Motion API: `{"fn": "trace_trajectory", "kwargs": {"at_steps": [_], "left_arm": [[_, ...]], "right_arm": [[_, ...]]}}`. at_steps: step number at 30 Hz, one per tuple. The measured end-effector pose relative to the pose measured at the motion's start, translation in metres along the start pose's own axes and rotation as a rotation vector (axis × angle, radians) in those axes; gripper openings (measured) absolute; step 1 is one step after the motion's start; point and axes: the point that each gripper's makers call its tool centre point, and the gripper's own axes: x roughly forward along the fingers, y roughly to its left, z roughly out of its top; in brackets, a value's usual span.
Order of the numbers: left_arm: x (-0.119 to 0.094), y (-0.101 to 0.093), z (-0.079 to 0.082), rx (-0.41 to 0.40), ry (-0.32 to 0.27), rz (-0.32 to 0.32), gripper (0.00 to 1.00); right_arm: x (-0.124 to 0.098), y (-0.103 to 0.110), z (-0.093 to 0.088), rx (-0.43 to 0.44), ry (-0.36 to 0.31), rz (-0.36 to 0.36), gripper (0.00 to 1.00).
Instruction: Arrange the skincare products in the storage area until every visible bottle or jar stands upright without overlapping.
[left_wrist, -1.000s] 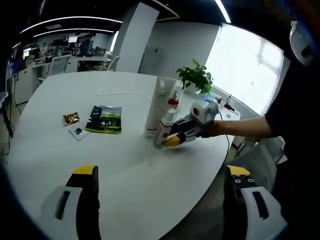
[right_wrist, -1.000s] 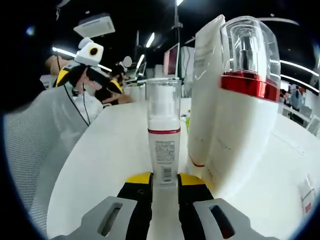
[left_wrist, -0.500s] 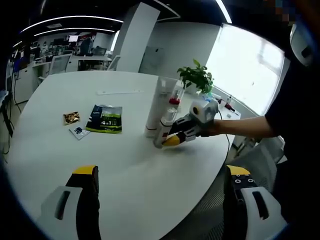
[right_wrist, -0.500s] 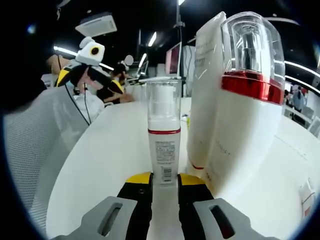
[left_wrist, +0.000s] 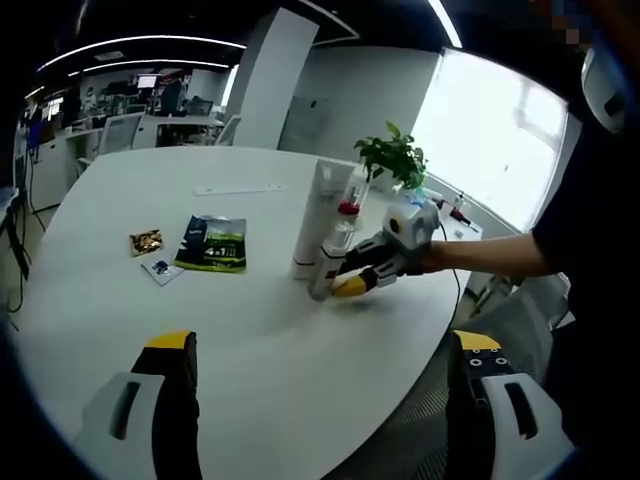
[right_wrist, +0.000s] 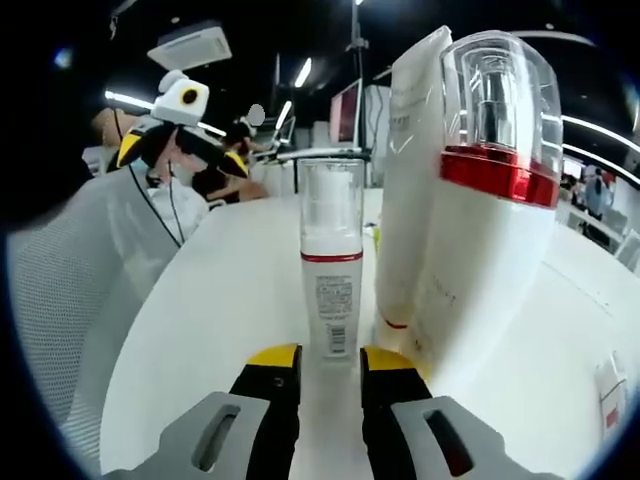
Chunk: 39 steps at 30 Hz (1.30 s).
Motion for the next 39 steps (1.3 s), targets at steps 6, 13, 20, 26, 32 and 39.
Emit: {"fn": "trace_trajectory", "kwargs": {"at_steps": [6, 13, 20, 26, 32, 39], "left_arm": [[-0.003, -0.002, 0.007, 0.009, -0.012, -0.001, 0.97], [-0.006, -0.007, 0.017, 0.03, -0.036, -0.007, 0.98], [-0.013, -0.008, 0.027, 0.046, -0.069, -0.001, 0.98], [-0.02, -0.011, 0.03, 0.051, -0.084, -0.002, 0.98], [-0.025, -0.015, 0.034, 0.05, -0.106, -0.005, 0.97], [-0.028, -0.019, 0.032, 0.028, -0.132, -0.009, 0.97]], "right_arm": [[-0.015, 0.006, 0.001, 0.004, 0.023, -0.006, 0.24], [-0.032, 0.019, 0.004, 0.028, 0.042, -0.031, 0.35], [-0.053, 0.03, 0.002, 0.069, 0.066, -0.105, 0.46], [-0.067, 0.049, 0.009, 0.063, 0.084, -0.126, 0.63], [-0.083, 0.052, 0.031, 0.159, 0.018, -0.208, 0.79], [-0.107, 0.052, 0.033, 0.186, 0.075, -0.308, 0.92]]}}
